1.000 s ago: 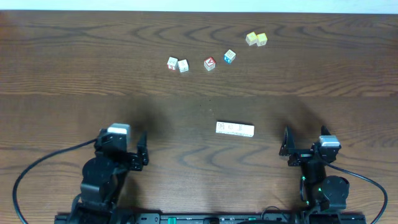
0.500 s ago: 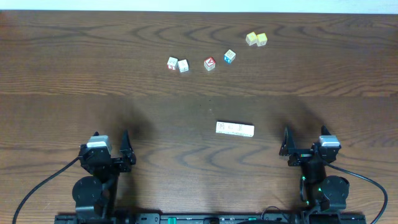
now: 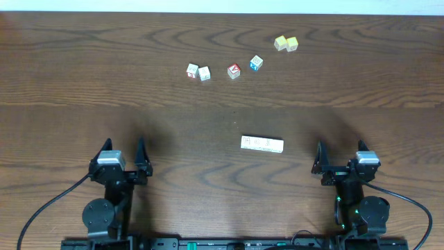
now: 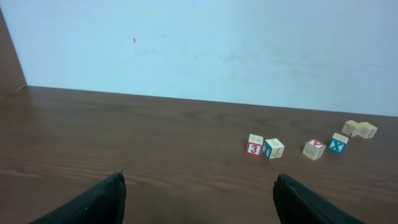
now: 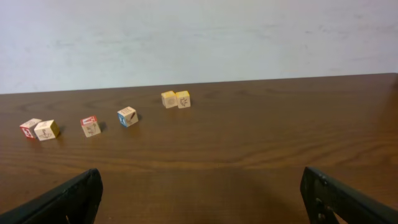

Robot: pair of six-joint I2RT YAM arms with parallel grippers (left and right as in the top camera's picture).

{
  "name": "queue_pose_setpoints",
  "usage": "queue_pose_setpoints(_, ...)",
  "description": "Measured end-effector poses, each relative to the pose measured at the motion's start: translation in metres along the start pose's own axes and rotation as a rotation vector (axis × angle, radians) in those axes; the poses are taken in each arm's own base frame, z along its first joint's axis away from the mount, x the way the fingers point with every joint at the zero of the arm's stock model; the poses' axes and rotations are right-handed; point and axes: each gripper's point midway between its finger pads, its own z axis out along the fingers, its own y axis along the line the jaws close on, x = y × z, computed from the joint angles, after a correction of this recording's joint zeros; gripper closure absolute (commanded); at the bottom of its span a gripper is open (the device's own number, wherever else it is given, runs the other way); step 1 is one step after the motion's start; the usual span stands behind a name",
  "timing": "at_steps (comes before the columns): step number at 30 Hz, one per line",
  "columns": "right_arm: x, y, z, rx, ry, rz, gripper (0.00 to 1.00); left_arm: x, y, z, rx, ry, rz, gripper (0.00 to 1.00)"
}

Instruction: Lift 4 blocks

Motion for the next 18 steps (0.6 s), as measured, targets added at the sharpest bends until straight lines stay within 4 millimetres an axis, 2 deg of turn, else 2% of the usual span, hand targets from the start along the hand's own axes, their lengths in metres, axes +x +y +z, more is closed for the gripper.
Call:
queue_pose_setpoints(8, 0.000, 0.000, 0.000, 0.000, 0.000, 0.000, 0.01, -0.013, 0.002, 0.002, -0.002, -0.098, 0.011, 0.24)
queue_pose_setpoints(15, 0.000, 0.000, 0.000, 0.000, 0.000, 0.000, 0.01, 0.000, 0.003, 0.005, -0.003, -0.073, 0.009, 0.24)
queue_pose_setpoints(18, 0.000, 0.000, 0.000, 0.000, 0.000, 0.000, 0.01, 0.019, 0.005, 0.006, -0.010, 0.004, 0.007, 0.24)
